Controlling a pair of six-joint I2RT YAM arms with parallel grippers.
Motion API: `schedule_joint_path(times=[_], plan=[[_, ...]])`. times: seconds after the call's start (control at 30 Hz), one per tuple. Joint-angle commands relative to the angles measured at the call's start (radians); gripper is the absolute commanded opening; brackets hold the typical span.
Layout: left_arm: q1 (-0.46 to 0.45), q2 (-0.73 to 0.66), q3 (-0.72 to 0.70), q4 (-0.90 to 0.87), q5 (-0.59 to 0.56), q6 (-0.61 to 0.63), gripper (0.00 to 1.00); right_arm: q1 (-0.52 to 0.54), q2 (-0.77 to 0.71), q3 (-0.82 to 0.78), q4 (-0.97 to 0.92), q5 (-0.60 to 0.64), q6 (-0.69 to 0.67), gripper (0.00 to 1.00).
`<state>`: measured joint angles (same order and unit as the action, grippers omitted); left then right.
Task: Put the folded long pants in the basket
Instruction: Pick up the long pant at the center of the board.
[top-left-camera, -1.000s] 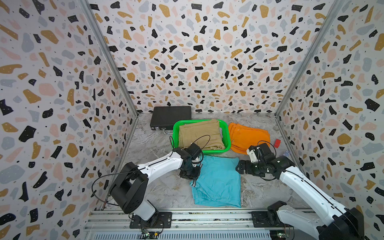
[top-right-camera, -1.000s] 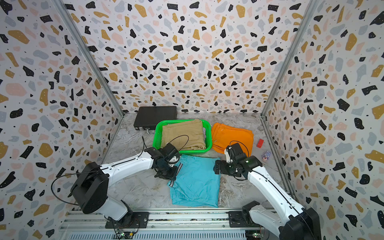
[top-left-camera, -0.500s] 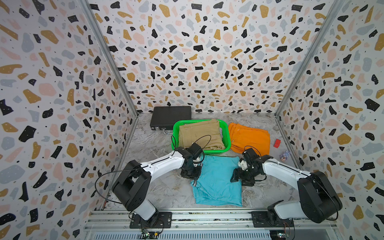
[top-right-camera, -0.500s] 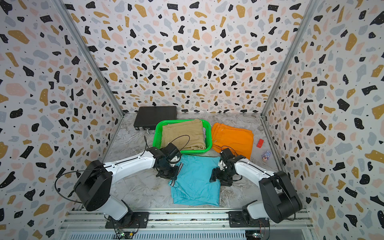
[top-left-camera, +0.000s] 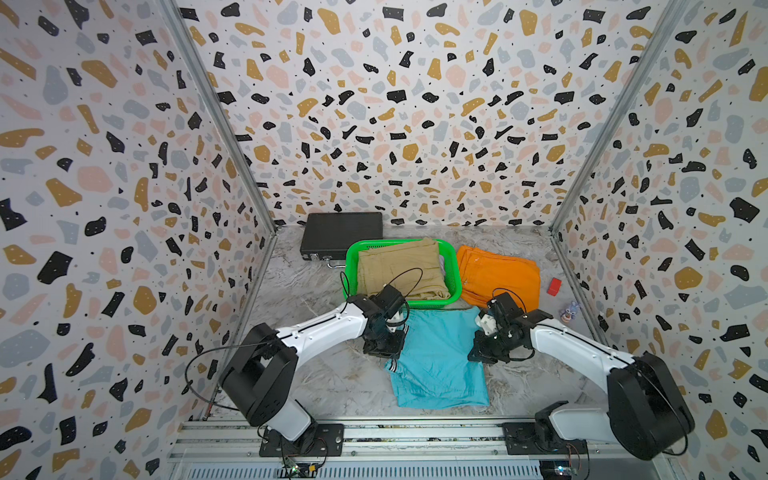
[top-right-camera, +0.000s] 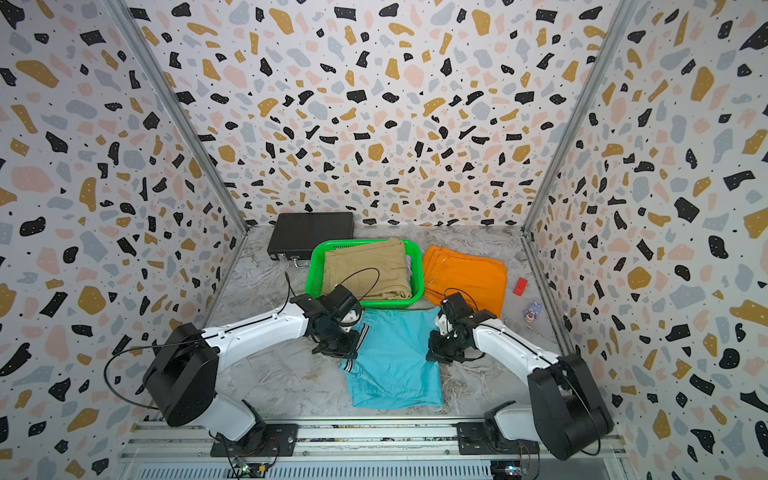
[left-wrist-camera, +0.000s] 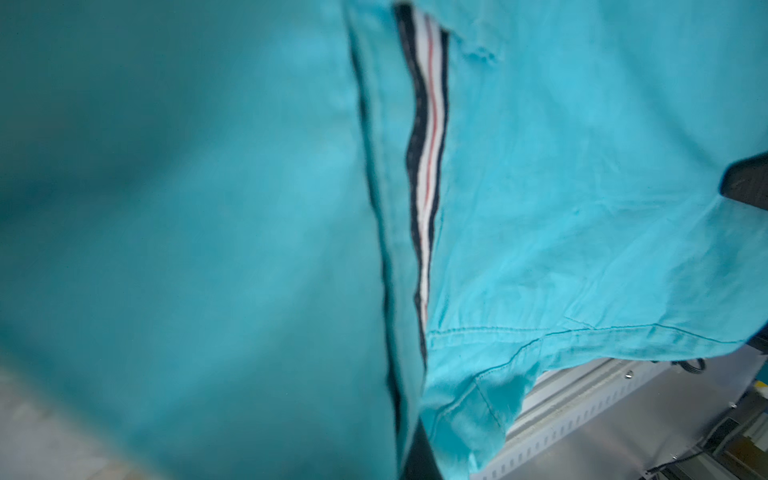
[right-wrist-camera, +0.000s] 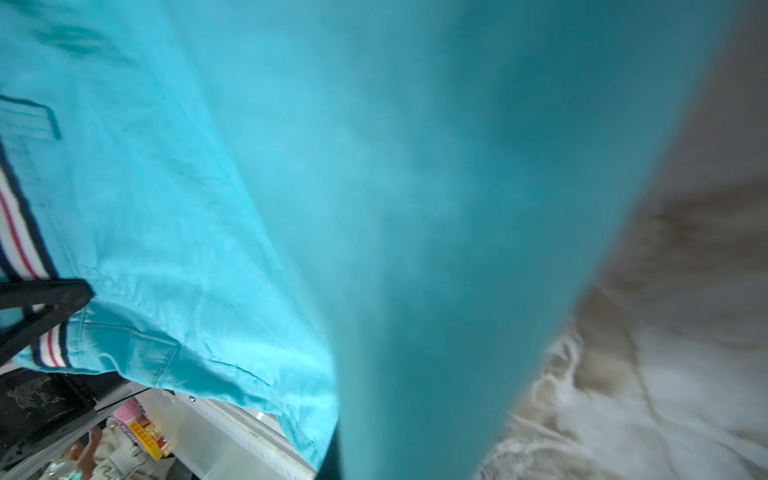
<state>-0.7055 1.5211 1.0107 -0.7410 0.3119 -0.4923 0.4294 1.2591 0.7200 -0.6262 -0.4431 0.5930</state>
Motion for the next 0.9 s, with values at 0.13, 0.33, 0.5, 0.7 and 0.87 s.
schedule_joint_path(times=[0.13,0.33,0.5,0.7,0.87], plan=[[0.001,-0.226,0.124,-0.146,-0.005,-0.022,0.00,-0.004,-0.228,0.118,-0.249,0.058,-0.079,0.00],[0.003,-0.310,0.306,-0.284,-0.062,0.001,0.00,-0.005,-0.351,0.257,-0.309,0.015,-0.122,0.00],[0.029,-0.291,0.488,-0.363,-0.101,0.053,0.00,-0.005,-0.299,0.418,-0.307,0.009,-0.163,0.00],[0.114,-0.218,0.621,-0.389,-0.105,0.136,0.00,-0.006,-0.154,0.557,-0.222,0.001,-0.183,0.00],[0.202,-0.118,0.704,-0.390,-0.065,0.207,0.00,-0.006,-0.003,0.688,-0.127,0.014,-0.178,0.00]])
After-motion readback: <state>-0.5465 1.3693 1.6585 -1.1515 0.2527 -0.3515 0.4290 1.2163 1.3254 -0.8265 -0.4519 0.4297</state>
